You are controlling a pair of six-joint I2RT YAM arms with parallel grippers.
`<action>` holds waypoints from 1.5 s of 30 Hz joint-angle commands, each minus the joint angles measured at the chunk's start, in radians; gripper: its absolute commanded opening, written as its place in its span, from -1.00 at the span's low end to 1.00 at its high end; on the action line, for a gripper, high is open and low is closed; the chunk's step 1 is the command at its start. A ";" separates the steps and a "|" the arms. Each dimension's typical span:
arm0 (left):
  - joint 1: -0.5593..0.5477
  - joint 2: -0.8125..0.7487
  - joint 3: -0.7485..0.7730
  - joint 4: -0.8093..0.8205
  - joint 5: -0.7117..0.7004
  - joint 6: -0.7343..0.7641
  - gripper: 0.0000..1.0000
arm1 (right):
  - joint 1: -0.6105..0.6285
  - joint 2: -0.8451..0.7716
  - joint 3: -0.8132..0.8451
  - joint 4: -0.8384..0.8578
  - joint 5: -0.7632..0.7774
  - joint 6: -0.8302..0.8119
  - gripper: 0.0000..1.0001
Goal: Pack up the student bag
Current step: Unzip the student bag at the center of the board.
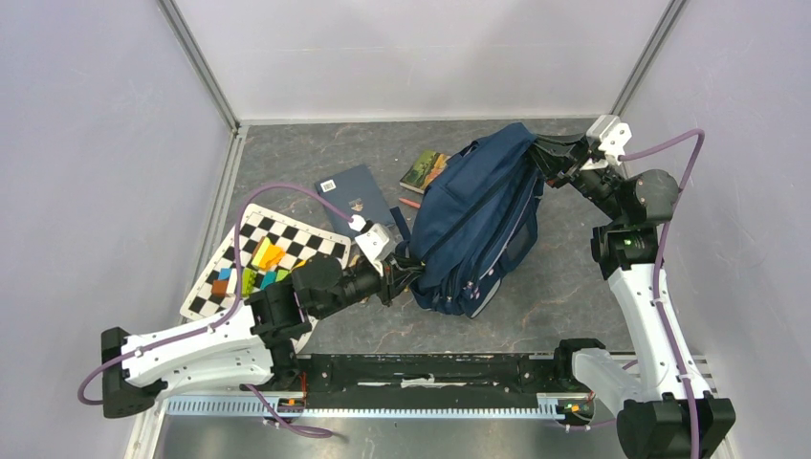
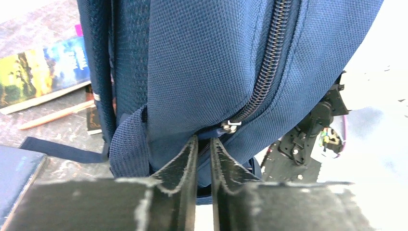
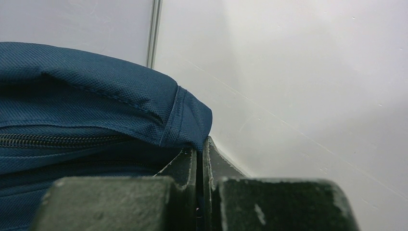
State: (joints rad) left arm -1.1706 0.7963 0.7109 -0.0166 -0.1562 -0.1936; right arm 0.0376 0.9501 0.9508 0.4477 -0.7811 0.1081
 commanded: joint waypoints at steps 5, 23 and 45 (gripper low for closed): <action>-0.046 -0.011 -0.001 0.082 -0.014 -0.049 -0.96 | -0.001 -0.028 0.007 0.092 0.044 -0.013 -1.00; -0.045 -0.084 0.019 -0.060 -0.045 -0.061 -0.72 | -0.001 -0.034 -0.042 0.045 0.077 -0.059 -0.97; 0.046 0.347 0.668 -0.381 -0.260 -0.016 0.99 | 0.016 0.039 -0.012 0.070 0.154 -0.008 -0.90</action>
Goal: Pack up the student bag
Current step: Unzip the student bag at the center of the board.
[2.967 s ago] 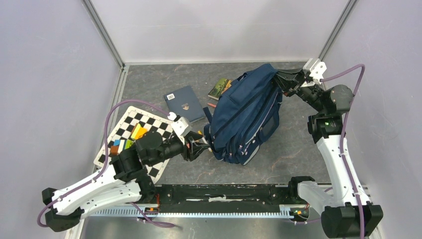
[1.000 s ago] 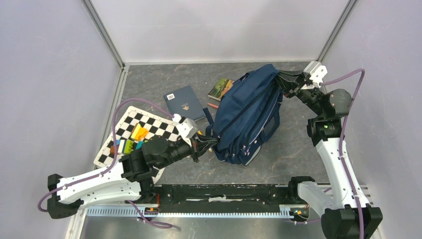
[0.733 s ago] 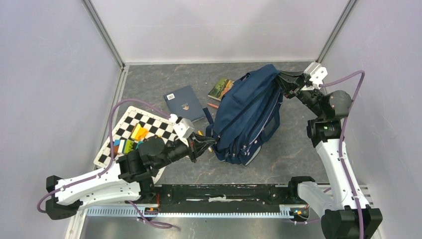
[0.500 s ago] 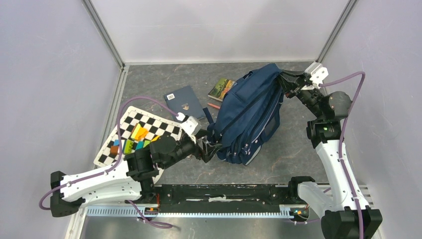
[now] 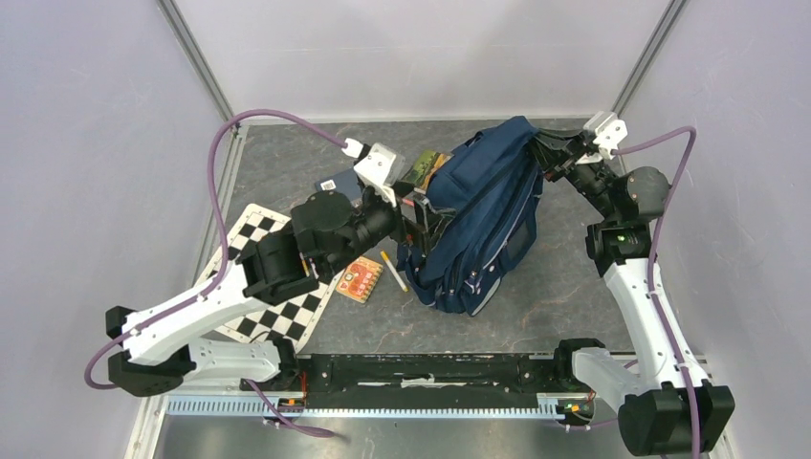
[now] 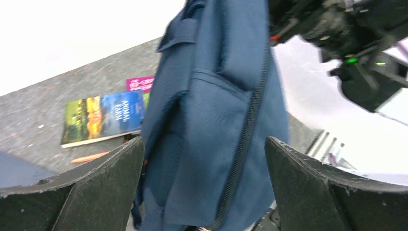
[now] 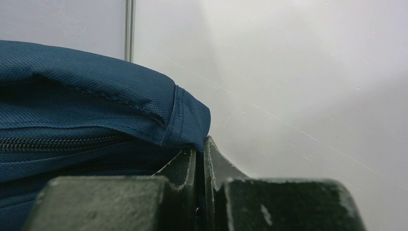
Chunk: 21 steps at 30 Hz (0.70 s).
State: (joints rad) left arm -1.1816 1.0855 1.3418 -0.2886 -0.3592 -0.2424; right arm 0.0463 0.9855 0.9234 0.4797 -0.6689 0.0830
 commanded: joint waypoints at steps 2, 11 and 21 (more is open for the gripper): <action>0.113 0.077 0.025 -0.099 0.039 0.005 0.99 | 0.019 0.005 0.020 0.035 0.041 0.012 -0.91; 0.159 0.114 0.094 0.038 0.412 -0.020 -0.96 | 0.111 0.169 0.293 -0.013 0.119 0.047 -0.99; 0.159 0.130 0.079 0.138 0.447 -0.059 -0.96 | 0.158 0.448 0.540 -0.144 0.235 -0.015 -0.24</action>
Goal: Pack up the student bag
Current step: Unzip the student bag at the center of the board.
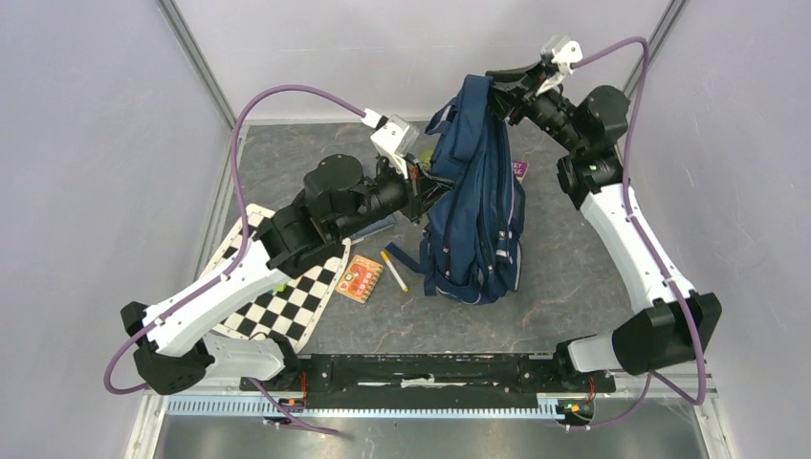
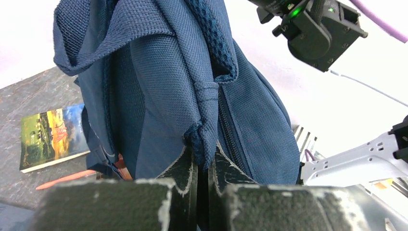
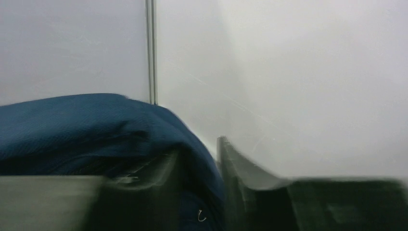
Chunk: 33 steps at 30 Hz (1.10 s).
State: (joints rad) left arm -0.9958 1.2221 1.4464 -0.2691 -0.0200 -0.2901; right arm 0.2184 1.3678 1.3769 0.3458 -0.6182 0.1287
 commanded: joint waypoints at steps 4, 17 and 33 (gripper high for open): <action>-0.026 -0.029 -0.156 0.164 -0.063 0.009 -0.96 | -0.015 0.036 0.041 -0.213 0.291 -0.120 0.69; -0.026 -0.099 -0.289 0.312 -0.326 -0.156 -0.96 | -0.049 -0.439 -0.234 -0.699 0.599 -0.063 0.96; -0.025 -0.115 -0.380 0.416 -0.326 -0.152 -0.96 | -0.045 -0.857 -0.620 -0.504 -0.027 0.499 0.67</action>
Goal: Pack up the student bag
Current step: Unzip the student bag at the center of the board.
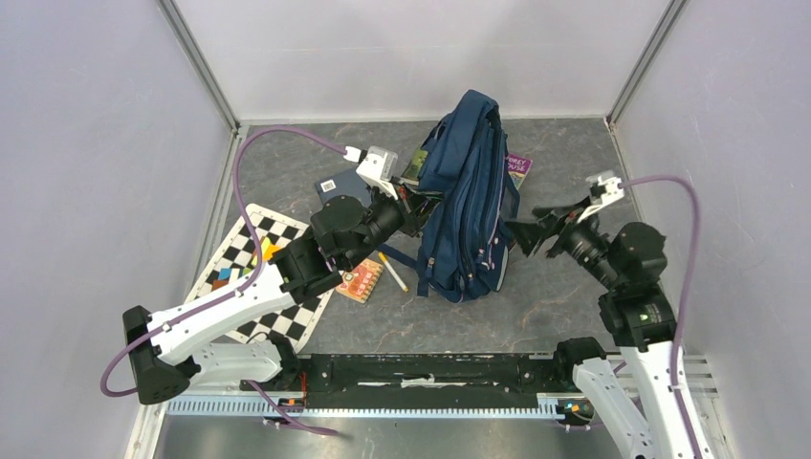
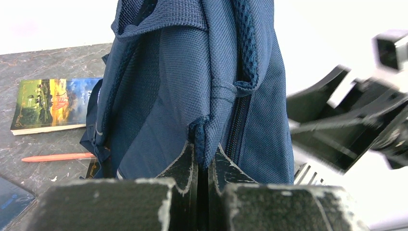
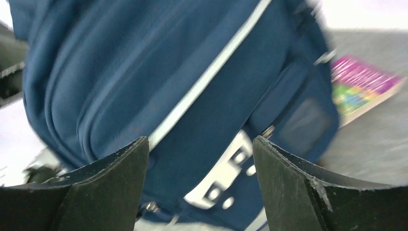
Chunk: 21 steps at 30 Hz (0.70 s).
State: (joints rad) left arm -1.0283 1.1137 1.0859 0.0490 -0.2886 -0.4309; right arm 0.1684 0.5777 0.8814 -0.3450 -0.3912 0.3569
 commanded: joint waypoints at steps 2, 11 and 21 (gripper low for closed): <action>0.007 -0.010 -0.016 0.094 -0.064 0.003 -0.96 | 0.005 -0.086 -0.104 0.121 -0.241 0.232 0.70; 0.031 0.009 0.041 0.035 -0.123 0.112 -0.96 | 0.005 -0.017 -0.057 0.047 -0.237 0.145 0.72; 0.050 0.095 0.195 0.052 -0.098 0.136 -0.96 | 0.036 0.152 0.063 0.167 -0.152 0.133 0.91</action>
State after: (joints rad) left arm -0.9939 1.1919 1.1873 0.0109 -0.3294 -0.3614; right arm 0.2005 0.6807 0.8513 -0.3000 -0.5842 0.4744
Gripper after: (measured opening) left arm 0.069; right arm 0.946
